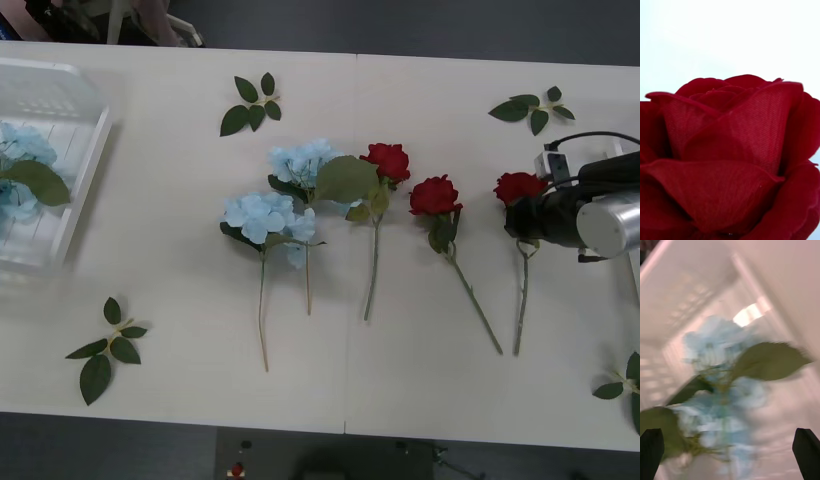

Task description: Put the red flowers into the right box and the blue flowers into the left box

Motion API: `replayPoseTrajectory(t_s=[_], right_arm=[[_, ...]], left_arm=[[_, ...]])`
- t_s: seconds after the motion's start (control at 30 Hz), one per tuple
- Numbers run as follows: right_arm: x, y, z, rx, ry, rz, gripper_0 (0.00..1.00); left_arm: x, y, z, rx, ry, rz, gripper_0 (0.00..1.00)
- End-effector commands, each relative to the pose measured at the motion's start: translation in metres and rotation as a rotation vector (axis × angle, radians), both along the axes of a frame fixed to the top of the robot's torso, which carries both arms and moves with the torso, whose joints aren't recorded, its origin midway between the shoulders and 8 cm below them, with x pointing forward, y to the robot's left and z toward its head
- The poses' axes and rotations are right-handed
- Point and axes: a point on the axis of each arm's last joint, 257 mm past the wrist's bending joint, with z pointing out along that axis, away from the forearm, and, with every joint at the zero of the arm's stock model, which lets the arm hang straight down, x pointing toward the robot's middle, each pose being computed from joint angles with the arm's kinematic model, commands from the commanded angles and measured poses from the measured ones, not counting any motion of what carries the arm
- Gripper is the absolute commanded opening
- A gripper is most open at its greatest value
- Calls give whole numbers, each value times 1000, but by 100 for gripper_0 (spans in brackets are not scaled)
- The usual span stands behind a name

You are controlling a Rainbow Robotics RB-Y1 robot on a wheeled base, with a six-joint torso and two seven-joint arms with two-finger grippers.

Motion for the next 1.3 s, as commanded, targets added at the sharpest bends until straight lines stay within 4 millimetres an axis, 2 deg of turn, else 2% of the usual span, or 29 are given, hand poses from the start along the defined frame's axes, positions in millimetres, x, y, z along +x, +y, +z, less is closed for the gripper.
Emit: replayPoseTrajectory(t_s=[0.03,0.13,0.2,0.23,0.27,0.33,0.37,0.4,0.47,0.53,0.57,0.63,0.8,0.97,1.1,1.2,1.27,1.3], right_arm=[[12,-51,87,-88,-74,-5,0],[16,-95,141,-174,-90,-47,0],[15,-136,178,-295,-103,-76,0],[14,-141,181,-312,-101,-77,0],[12,-164,196,-389,-94,-86,0],[6,-202,211,-464,-76,-127,0],[4,-213,213,-482,-70,-139,0],[1,-239,219,-532,-66,-167,0],[0,-262,223,-595,-70,-185,0],[1,-293,223,-675,-83,-208,0],[1,-298,220,-677,-85,-218,0],[0,-313,202,-657,-89,-253,0],[8,-327,173,-670,-130,-274,0],[3,-339,158,-667,-130,-301,0],[2,-338,152,-653,-123,-301,0],[3,-336,151,-634,-130,-301,40],[4,-333,149,-608,-135,-306,55],[5,-332,149,-604,-137,-306,58]], left_arm=[[13,-61,33,-208,32,3,100],[3,-115,25,-356,146,-5,100],[-10,-153,12,-453,234,-2,100],[-12,-158,10,-464,243,-1,100],[-17,-181,2,-517,276,9,100],[-22,-214,-13,-580,315,37,100],[-22,-222,-17,-587,318,41,100],[-22,-241,-24,-607,323,54,100],[-22,-261,-35,-609,335,56,100],[-20,-292,-51,-590,345,43,100],[-19,-300,-55,-581,347,36,100],[-18,-330,-71,-552,357,18,100],[-14,-382,-94,-573,349,17,100],[5,-393,-117,-544,311,28,100],[22,-406,-138,-539,290,27,100],[36,-413,-149,-548,254,18,100],[44,-415,-154,-543,230,6,100],[45,-416,-156,-540,226,3,100]])
